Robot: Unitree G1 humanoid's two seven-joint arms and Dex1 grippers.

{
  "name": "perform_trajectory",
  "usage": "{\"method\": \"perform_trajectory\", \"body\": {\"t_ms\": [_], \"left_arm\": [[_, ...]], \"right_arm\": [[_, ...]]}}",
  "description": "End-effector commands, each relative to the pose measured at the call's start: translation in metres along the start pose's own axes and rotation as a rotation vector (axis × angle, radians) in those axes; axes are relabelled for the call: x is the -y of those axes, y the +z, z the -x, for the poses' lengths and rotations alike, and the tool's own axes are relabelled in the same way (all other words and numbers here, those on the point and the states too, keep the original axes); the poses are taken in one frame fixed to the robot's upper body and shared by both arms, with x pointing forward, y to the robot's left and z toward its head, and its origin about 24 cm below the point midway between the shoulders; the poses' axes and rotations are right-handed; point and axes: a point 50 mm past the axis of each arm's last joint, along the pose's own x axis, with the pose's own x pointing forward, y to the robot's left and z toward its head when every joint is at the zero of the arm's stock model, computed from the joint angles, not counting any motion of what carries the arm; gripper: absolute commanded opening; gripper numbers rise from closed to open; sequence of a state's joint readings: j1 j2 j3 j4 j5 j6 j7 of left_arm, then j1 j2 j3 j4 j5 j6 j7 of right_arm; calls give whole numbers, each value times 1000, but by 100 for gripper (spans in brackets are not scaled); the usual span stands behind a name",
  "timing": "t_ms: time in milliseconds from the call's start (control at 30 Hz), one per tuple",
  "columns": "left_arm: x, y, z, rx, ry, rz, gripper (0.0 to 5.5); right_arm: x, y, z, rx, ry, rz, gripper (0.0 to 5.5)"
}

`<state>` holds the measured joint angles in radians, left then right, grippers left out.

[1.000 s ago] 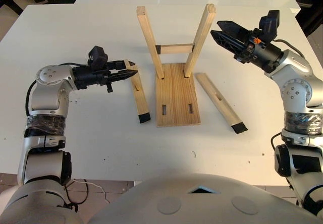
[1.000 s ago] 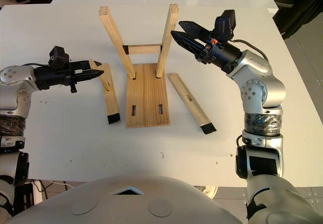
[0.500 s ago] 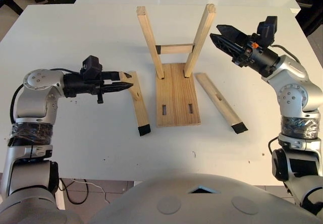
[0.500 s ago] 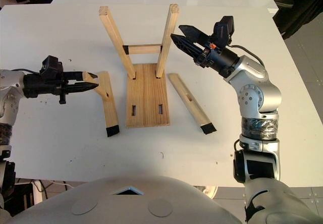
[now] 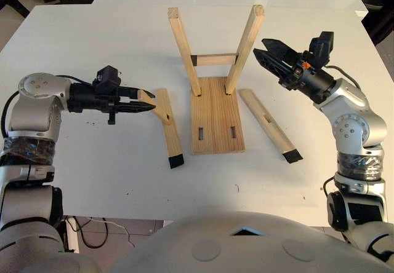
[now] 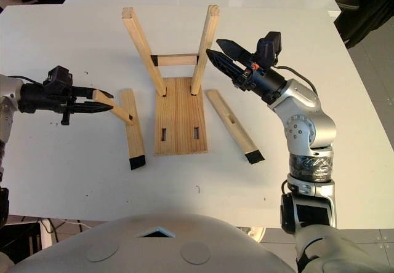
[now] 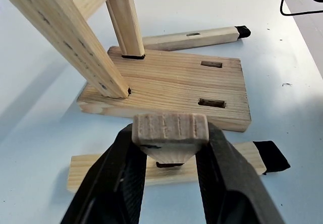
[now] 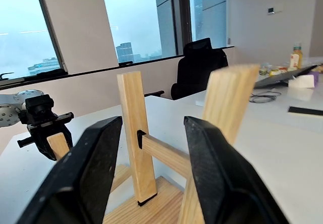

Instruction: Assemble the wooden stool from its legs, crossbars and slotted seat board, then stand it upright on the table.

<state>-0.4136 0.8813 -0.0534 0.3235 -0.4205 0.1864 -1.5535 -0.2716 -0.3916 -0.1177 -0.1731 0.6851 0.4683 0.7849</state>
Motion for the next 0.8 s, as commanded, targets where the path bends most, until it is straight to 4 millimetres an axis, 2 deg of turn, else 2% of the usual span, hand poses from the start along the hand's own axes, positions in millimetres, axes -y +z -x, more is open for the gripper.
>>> {"method": "perform_trajectory", "body": {"t_ms": [33, 133, 400, 667, 800], "left_arm": [[-9, 8, 6, -38, 27, 6, 130], [-9, 14, 5, -20, 22, -5, 130], [-5, 2, -1, -93, -5, 12, 130], [-11, 3, 4, -148, 38, -15, 130], [-10, 1, -2, -165, 8, -22, 130]], "right_arm": [[-5, 0, 0, 23, -13, 11, 226], [-7, -2, 2, 29, -29, 7, 226], [-12, -7, 1, 49, -61, 1, 226], [-16, -11, 5, 55, -87, -13, 226], [-17, -11, 5, 60, -93, -17, 226]]}}
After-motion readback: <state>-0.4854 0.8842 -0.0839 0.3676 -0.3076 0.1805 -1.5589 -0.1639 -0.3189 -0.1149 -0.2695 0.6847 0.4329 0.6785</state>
